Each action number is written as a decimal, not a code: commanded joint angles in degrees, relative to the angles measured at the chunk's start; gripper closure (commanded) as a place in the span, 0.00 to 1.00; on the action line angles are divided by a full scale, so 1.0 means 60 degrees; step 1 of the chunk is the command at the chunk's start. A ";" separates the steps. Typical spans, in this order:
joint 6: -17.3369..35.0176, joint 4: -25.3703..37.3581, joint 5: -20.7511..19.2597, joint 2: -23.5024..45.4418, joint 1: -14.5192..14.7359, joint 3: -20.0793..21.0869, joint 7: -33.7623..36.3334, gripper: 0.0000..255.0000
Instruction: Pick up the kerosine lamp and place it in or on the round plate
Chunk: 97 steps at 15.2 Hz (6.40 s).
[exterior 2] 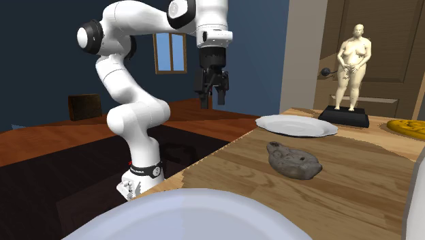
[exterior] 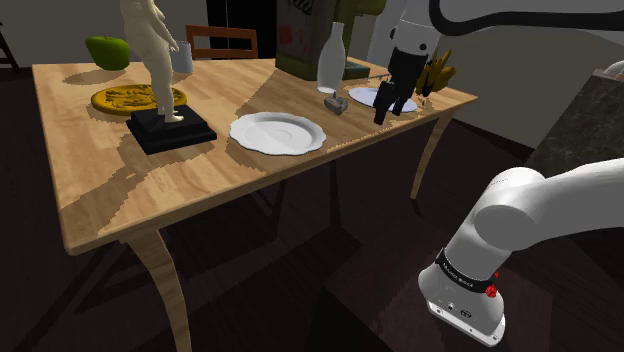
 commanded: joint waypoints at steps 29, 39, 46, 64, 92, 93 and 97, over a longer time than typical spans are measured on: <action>0.2500 0.4323 0.0055 0.7176 -0.1723 -0.0173 0.4005 0.00; 0.2476 0.4368 0.0054 0.7196 -0.1718 -0.0168 0.4016 1.00; 0.2375 0.4423 0.0056 0.7150 -0.1718 -0.0178 0.4003 1.00; 0.0433 0.6290 0.0057 0.7073 -0.1931 -0.0421 0.3535 1.00; 0.1294 0.7904 0.0523 0.9573 -0.4140 -0.2419 -0.0747 1.00; 0.1420 0.7787 0.0526 0.9582 -0.4138 -0.2418 -0.0750 1.00; 0.1446 0.7762 0.0529 0.9584 -0.4129 -0.2427 -0.0751 1.00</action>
